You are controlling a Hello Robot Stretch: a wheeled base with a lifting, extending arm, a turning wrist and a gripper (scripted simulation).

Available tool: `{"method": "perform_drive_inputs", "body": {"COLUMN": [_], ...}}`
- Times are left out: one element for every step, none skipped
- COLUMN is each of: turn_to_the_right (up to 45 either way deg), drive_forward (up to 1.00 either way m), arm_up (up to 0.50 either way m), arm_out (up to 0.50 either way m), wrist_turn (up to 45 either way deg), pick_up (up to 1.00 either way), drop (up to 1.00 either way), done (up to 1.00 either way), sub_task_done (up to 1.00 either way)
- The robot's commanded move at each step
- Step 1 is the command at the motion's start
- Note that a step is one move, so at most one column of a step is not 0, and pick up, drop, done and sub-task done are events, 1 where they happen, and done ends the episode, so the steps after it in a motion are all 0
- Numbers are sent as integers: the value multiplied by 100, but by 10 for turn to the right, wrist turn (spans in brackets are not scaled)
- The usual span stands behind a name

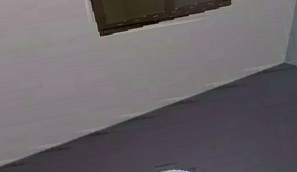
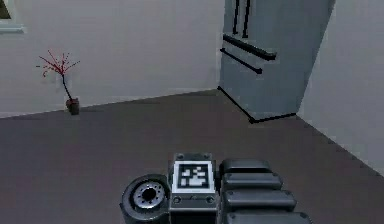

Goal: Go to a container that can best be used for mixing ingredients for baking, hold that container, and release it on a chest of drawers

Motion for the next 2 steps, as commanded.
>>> {"method": "perform_drive_inputs", "body": {"turn_to_the_right": [0,-450], "drive_forward": [5,0], "arm_up": [0,0], "arm_out": [0,0], "wrist_turn": [0,0], "pick_up": [0,0], "drop": [0,0], "done": [0,0], "sub_task_done": [0,0]}}
